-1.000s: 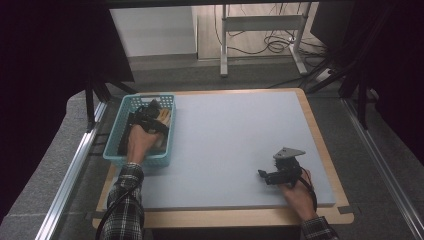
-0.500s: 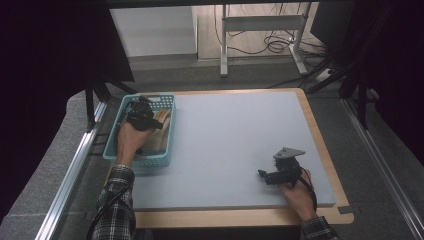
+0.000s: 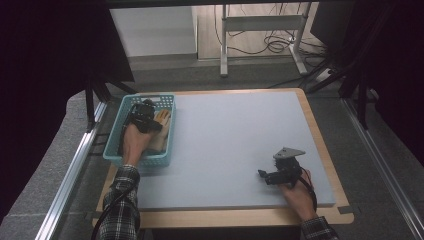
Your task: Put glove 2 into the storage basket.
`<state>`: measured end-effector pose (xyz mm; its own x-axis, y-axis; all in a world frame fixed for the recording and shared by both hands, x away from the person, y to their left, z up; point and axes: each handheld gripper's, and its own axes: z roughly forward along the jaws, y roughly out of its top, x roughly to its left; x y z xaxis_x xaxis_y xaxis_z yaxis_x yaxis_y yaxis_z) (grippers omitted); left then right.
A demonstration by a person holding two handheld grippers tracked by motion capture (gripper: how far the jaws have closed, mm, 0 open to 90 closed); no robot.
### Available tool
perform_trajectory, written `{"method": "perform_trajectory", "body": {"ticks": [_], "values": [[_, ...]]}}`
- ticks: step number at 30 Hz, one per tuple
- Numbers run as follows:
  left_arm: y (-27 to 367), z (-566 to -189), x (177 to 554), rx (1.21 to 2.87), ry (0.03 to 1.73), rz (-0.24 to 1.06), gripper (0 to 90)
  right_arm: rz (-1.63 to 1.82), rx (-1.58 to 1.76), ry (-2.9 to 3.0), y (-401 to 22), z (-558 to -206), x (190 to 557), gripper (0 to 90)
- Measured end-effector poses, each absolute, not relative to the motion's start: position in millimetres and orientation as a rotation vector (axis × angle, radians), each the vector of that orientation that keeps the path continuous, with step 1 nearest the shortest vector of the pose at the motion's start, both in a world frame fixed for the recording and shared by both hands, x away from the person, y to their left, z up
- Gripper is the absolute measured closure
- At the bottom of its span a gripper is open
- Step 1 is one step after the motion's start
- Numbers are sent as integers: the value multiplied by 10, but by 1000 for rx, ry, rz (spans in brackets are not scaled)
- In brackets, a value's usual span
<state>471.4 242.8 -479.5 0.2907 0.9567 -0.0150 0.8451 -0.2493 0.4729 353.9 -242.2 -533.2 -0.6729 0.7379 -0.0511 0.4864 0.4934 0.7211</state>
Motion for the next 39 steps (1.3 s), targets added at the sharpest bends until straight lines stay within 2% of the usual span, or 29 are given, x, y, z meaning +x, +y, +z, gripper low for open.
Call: {"method": "perform_trajectory", "body": {"ticks": [6, 13, 16, 21, 26, 31, 39], "values": [[2331, -4662, 4635, 2127, 1533, 328, 600, 987, 1024, 2388, -2422, -5332, 3539, 121], [2393, -4833, 4693, 2119, 1606, 240, 577, 987, 1024, 2388, -2422, -5332, 3539, 120], [2398, -4824, 4674, 2130, 1591, 257, 562, 988, 1023, 2388, -2422, -5332, 3539, 120], [2397, -4762, 4641, 2133, 1573, 366, 407, 987, 1024, 2388, -2422, -5332, 3538, 121], [2447, -4728, 4610, 2103, 1549, 396, 289, 987, 1024, 2388, -2421, -5332, 3538, 121], [2495, -4710, 4552, 2073, 1514, 409, 206, 987, 1024, 2388, -2421, -5332, 3538, 121], [2602, -4659, 4442, 1974, 1482, 382, 128, 987, 1024, 2389, -2422, -5332, 3538, 120]]}}
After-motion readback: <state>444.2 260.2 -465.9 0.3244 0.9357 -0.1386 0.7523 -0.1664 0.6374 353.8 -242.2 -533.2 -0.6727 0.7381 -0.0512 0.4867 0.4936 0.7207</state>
